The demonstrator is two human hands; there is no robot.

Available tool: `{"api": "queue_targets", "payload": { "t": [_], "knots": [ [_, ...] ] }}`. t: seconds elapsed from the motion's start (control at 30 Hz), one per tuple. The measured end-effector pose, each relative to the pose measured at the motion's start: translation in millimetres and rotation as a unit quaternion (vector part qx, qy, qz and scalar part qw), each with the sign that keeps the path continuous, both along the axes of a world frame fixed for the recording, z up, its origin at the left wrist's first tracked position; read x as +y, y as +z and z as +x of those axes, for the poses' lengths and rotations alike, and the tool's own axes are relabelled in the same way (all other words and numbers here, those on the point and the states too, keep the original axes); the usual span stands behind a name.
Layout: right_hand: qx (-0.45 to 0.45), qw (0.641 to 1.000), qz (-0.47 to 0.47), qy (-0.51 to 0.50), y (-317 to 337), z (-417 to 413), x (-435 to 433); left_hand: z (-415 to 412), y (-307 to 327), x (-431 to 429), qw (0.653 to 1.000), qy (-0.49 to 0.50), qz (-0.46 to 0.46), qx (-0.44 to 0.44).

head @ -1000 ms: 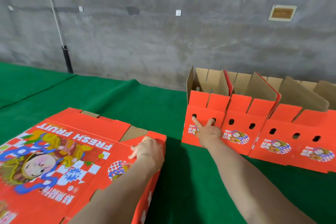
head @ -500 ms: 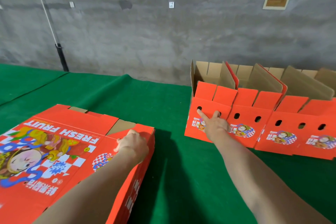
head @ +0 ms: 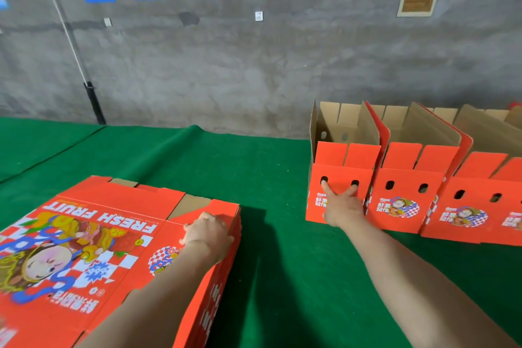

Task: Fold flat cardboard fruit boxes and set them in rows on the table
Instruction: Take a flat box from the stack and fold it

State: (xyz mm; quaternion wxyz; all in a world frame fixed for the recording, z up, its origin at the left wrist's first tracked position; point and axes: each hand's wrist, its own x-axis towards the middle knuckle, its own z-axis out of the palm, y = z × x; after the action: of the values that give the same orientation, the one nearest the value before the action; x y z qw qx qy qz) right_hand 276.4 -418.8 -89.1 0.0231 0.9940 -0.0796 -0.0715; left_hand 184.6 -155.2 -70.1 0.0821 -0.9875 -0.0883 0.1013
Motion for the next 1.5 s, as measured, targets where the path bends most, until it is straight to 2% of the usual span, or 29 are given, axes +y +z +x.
{"api": "queue_targets", "payload": {
  "t": [0.07, 0.13, 0.23, 0.27, 0.33, 0.4, 0.5, 0.53, 0.63, 0.67, 0.73, 0.83, 0.9, 0.97, 1.03, 1.17, 1.23, 1.3, 1.37, 1.43, 1.47, 1.5],
  "knots": [
    [-0.046, 0.997, 0.063, 0.0, -3.9, -22.1, 11.9, -6.6, 4.5, 3.7, 1.0, -0.014, -0.021, -0.006],
    [-0.093, 0.984, 0.145, 0.046, -16.7, -53.1, 31.4, -16.1, 8.8, 14.9, 0.995, -0.039, -0.08, -0.044],
    [-0.074, 0.954, 0.256, 0.139, -37.0, -108.4, 66.1, -37.8, 9.3, 55.4, 0.959, -0.051, -0.226, -0.161],
    [-0.06, 0.945, 0.282, 0.154, -41.3, -123.8, 77.7, -45.6, 6.1, 74.0, 0.946, -0.044, -0.25, -0.199],
    [-0.032, 0.927, 0.341, 0.152, -42.3, -147.8, 100.3, -66.7, -1.3, 110.4, 0.955, 0.001, -0.201, -0.217],
    [0.004, 0.905, 0.408, 0.123, -36.6, -163.2, 121.5, -88.4, -12.3, 129.5, 0.979, 0.043, -0.131, -0.153],
    [0.037, 0.873, 0.484, 0.052, -23.6, -179.2, 147.5, -122.4, -35.4, 105.7, 0.99, 0.002, -0.115, -0.086],
    [0.062, 0.838, 0.542, 0.005, -20.6, -183.1, 152.9, -134.8, -42.6, 90.2, 0.989, -0.013, -0.122, -0.086],
    [0.081, 0.681, 0.701, -0.196, -14.6, -193.1, 152.2, -167.9, -52.2, 45.9, 0.981, -0.054, -0.16, -0.096],
    [0.063, 0.648, 0.719, -0.242, -12.6, -196.7, 145.3, -175.6, -51.8, 34.6, 0.977, -0.069, -0.175, -0.096],
    [0.018, 0.62, 0.728, -0.292, -7.3, -203.8, 127.6, -187.1, -43.8, 15.9, 0.969, -0.09, -0.21, -0.097],
    [-0.056, 0.609, 0.724, -0.321, 1.4, -213.7, 95.9, -196.4, -25.3, -3.0, 0.943, -0.126, -0.268, -0.151],
    [-0.094, 0.615, 0.71, -0.33, 10.1, -222.3, 69.9, -202.5, -10.0, -12.1, 0.908, -0.153, -0.337, -0.195],
    [-0.14, 0.609, 0.705, -0.336, 21.1, -233.3, 38.0, -205.8, 2.0, -15.5, 0.881, -0.17, -0.361, -0.254],
    [-0.197, 0.59, 0.711, -0.329, 35.6, -247.3, 2.5, -204.2, 9.2, -14.9, 0.871, -0.164, -0.352, -0.301],
    [-0.316, 0.553, 0.718, -0.28, 68.6, -285.7, -70.7, -193.3, 35.1, -12.9, 0.872, -0.083, -0.351, -0.332],
    [-0.348, 0.553, 0.716, -0.246, 77.1, -307.8, -106.8, -186.1, 55.0, -16.5, 0.839, -0.076, -0.393, -0.368],
    [-0.363, 0.561, 0.711, -0.217, 81.3, -328.8, -138.6, -183.0, 78.3, -26.8, 0.781, -0.067, -0.485, -0.386],
    [-0.38, 0.567, 0.702, -0.206, 84.0, -346.8, -163.7, -182.3, 96.5, -41.6, 0.716, -0.039, -0.609, -0.338],
    [-0.38, 0.595, 0.679, -0.2, 81.8, -361.6, -181.8, -184.2, 106.1, -56.4, 0.622, -0.019, -0.737, -0.265],
    [-0.381, 0.616, 0.662, -0.194, 80.7, -368.7, -187.6, -186.1, 107.5, -62.3, 0.587, -0.015, -0.773, -0.24],
    [-0.381, 0.644, 0.637, -0.183, 79.2, -374.1, -192.3, -189.4, 107.4, -67.5, 0.567, -0.015, -0.792, -0.225]
  ]
}}
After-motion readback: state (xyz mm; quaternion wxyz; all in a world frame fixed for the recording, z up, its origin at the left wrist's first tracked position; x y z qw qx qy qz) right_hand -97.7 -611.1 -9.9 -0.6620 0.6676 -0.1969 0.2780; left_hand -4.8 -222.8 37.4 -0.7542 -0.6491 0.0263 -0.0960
